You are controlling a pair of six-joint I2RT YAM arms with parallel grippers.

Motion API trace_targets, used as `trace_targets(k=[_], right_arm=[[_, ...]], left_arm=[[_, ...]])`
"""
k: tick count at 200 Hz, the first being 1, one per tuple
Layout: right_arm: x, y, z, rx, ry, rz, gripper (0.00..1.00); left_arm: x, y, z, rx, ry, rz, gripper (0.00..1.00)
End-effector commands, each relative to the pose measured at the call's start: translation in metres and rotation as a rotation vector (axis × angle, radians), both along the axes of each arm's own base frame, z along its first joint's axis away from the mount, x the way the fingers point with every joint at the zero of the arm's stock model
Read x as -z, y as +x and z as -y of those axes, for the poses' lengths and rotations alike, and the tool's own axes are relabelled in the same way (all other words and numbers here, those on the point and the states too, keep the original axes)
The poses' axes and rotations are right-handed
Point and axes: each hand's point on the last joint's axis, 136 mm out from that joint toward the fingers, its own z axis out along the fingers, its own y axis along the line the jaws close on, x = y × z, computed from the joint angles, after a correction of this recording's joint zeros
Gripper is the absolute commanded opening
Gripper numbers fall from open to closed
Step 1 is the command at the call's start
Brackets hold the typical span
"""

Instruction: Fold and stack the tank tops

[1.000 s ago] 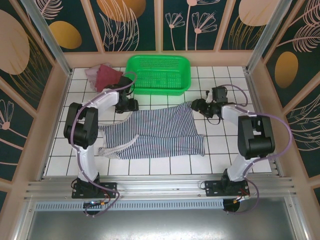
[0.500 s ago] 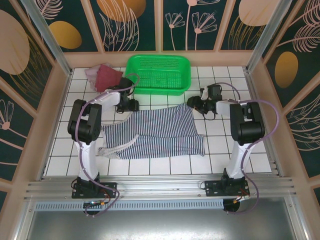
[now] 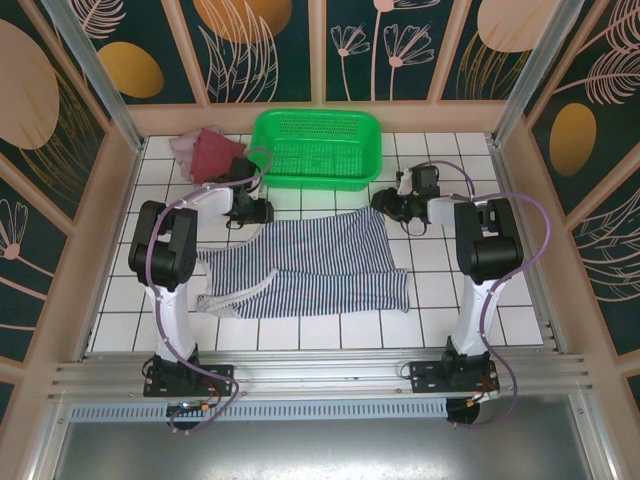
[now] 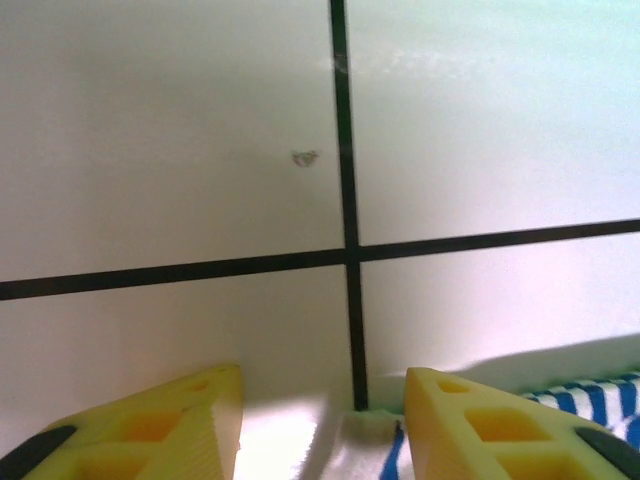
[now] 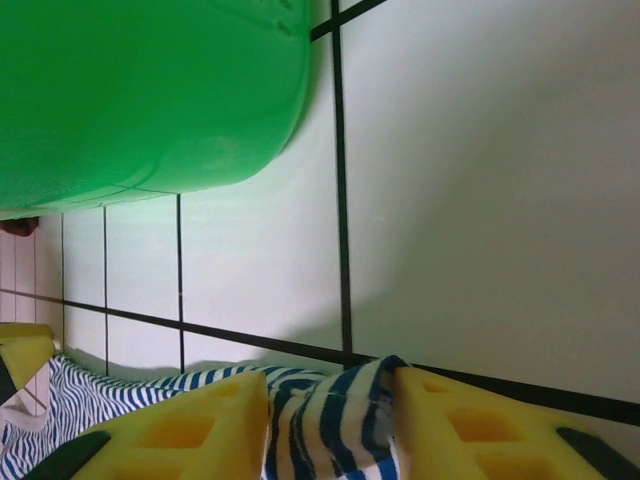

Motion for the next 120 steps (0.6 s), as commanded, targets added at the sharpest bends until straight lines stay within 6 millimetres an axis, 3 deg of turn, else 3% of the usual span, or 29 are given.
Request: trace_targets(k=[1,33,73,120], right_arm=[[-0.005,0.006,-0.007,-0.020,0.014,0.027,0.35],[-0.005,0.005,-0.007,-0.024,0.013,0.024,0.32],[-0.005,0.003,-0.007,-0.027,0.010,0.022,0.28],[-0.015,0.010,-0.005,-0.029,0.004,0.056,0.14]], left_arm=[[0.000,-0.021,0.030,0.076,-0.133,-0.049,0.44],[-0.012,-0.024,0.040,0.081,-0.201,-0.038,0.37],[0.008,-0.042,0.020,0.078,-0.096,-0.084,0.33],[-0.008,-0.012,0.018,0.086,-0.042,-0.005,0.06]])
